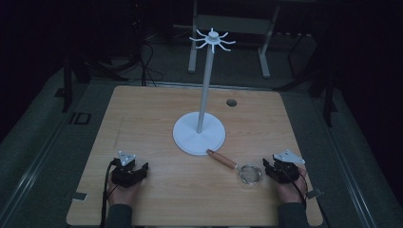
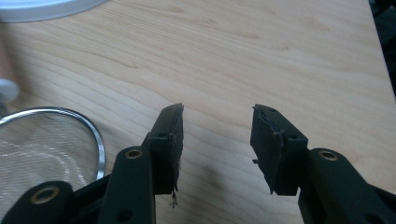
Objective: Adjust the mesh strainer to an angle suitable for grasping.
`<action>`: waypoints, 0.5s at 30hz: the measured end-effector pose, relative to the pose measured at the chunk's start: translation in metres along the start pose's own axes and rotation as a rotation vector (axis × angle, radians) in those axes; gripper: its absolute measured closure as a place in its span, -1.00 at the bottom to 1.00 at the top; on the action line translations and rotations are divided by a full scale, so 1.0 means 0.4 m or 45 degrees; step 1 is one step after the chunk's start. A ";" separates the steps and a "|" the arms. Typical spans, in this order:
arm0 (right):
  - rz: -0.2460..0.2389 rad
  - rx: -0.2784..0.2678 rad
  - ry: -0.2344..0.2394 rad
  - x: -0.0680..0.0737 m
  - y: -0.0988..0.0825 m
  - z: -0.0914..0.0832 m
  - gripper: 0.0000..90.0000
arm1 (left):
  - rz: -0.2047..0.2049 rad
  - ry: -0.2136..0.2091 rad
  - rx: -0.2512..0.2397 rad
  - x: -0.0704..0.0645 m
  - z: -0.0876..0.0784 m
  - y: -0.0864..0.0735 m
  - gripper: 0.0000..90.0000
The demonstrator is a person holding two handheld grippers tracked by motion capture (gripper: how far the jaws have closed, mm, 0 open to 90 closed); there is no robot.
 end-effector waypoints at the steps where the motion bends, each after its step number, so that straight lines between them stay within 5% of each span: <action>1: -0.023 -0.001 0.000 0.005 0.006 -0.002 0.19 | 0.000 -0.012 -0.004 -0.003 -0.001 0.001 -0.02; 7: -0.070 -0.027 0.039 0.031 0.058 -0.015 0.14 | 0.014 -0.044 -0.015 -0.011 -0.010 0.007 -0.01; 11: -0.037 -0.035 0.161 0.062 0.121 -0.015 0.13 | 0.045 -0.052 -0.023 -0.017 -0.015 0.010 -0.02; 15: -0.084 0.003 0.244 0.090 0.149 -0.002 0.14 | 0.052 -0.058 -0.034 -0.022 -0.019 0.014 -0.02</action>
Point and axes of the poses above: each handheld gripper's, and its own axes: z roughly forward along the jaws, y roughly out of its top, x roughly to its left, the point moved 10 cm from there along z, roughly forward along the jaws, and after that the axes turned 9 degrees about -x, right-handed, at the moved point
